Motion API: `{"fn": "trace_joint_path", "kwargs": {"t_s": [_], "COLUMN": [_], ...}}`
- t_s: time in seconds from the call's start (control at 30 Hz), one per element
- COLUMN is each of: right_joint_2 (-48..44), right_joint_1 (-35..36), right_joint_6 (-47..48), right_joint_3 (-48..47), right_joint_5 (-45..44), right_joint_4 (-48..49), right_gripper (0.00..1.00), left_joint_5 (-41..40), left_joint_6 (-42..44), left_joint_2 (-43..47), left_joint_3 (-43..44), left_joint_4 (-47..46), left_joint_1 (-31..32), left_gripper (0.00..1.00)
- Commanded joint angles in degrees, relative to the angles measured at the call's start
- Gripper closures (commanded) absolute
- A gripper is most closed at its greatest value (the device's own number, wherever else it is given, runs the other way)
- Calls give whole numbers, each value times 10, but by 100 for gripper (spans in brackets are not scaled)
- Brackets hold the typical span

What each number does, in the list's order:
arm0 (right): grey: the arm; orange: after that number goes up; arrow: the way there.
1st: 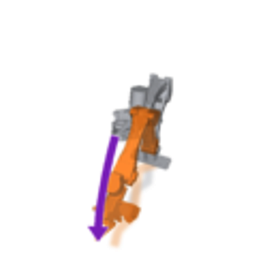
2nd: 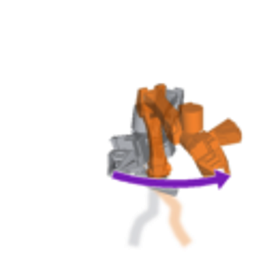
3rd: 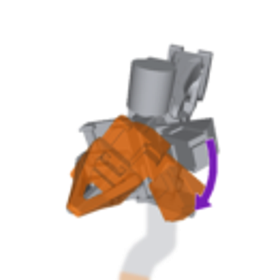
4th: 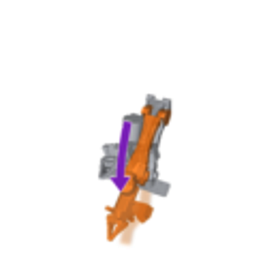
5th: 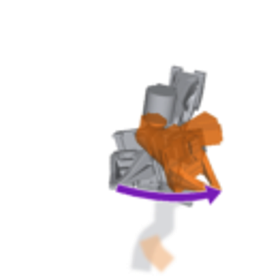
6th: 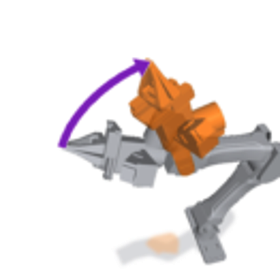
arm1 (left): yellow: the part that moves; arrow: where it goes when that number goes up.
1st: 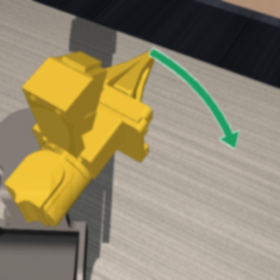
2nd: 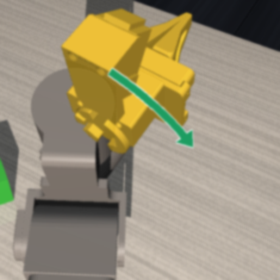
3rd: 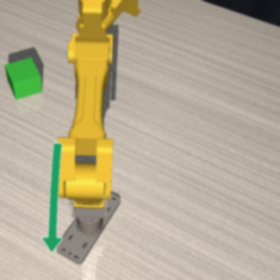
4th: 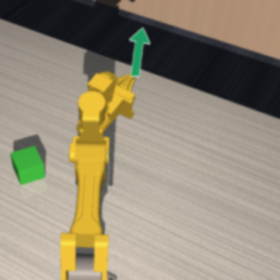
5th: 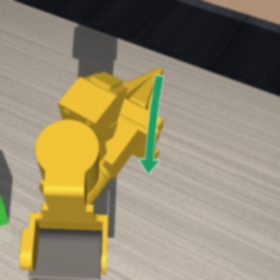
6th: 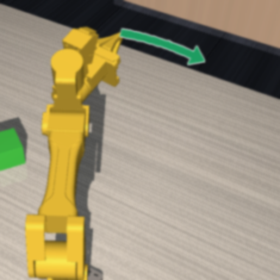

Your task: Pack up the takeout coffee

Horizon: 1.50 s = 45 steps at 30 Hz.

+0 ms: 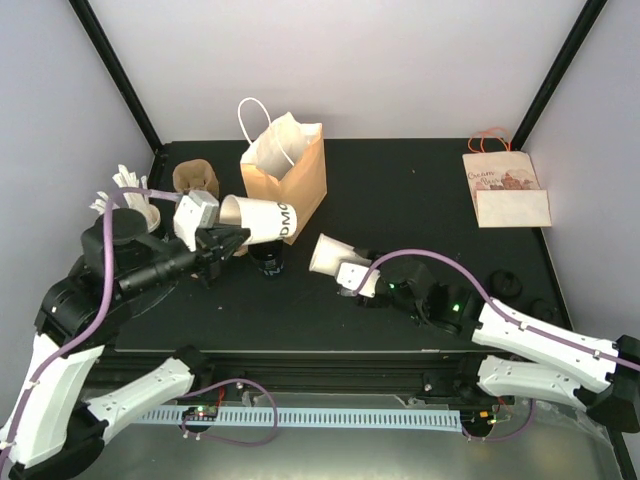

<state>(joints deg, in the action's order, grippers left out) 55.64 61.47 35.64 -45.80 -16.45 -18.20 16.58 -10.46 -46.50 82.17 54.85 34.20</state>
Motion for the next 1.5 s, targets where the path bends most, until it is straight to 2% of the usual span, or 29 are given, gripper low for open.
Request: {"fn": "trace_joint_path", "kwargs": {"t_s": [0.0, 0.1, 0.2, 0.37, 0.5, 0.63, 0.7, 0.8, 0.9, 1.0, 1.07, 1.2, 1.27, 1.4, 1.47], "right_joint_2": [-34, -43, -53, -45, -18, -13, -14, 0, 21, 42, 59, 110, 135, 175, 187], "right_joint_1": [1, 1, 0, -2, -3, -5, -9, -22, -30, -34, -35, -36, -36, -36, -36], "right_joint_6": [-9, -21, -48, -135, -165, -195, -221, -276, -331, -359, -364, -353, -350, -351, -347], "right_joint_3": [12, 20, 33, 57, 74, 102, 122, 148, 182, 234, 261, 308, 312, 326, 336], "right_joint_5": [-31, -54, -60, -30, -39, -44, -34, -3, 6, -3, -9, -7, 2, 24, 40], "right_joint_4": [-21, -3, 37, 134, 216, 309, 359, 416, 481, 565, 623, 755, 782, 841, 877], "right_gripper": [46, 46, 46, 48, 50, 50, 50, 53, 55, 56, 56, 56, 55, 55, 55], "left_joint_5": [-102, -220, -335, -432, -392, -397, -423, -457, -446, -423, -420, -425, -421, -413, -382], "left_joint_6": [14, 6, -10, -107, -111, -145, -178, -219, -216, -210, -219, -234, -234, -227, -210], "left_joint_2": [0, -13, -54, -127, -88, -120, -161, -235, -282, -292, -291, -286, -282, -259, -237], "left_joint_3": [26, 44, 67, 60, -75, -180, -202, -190, -200, -223, -235, -241, -233, -177, -138], "left_joint_4": [16, 54, 147, 336, 251, 165, 143, 155, 130, 87, 68, 58, 69, 127, 144], "left_joint_1": [-3, -3, -2, -2, -2, -3, -3, -4, -3, -8, -15, -24, -26, -25, -25], "left_gripper": [98, 99, 98, 98, 97, 98, 99, 98, 98, 96, 89, 62, 50, 34, 27]}}
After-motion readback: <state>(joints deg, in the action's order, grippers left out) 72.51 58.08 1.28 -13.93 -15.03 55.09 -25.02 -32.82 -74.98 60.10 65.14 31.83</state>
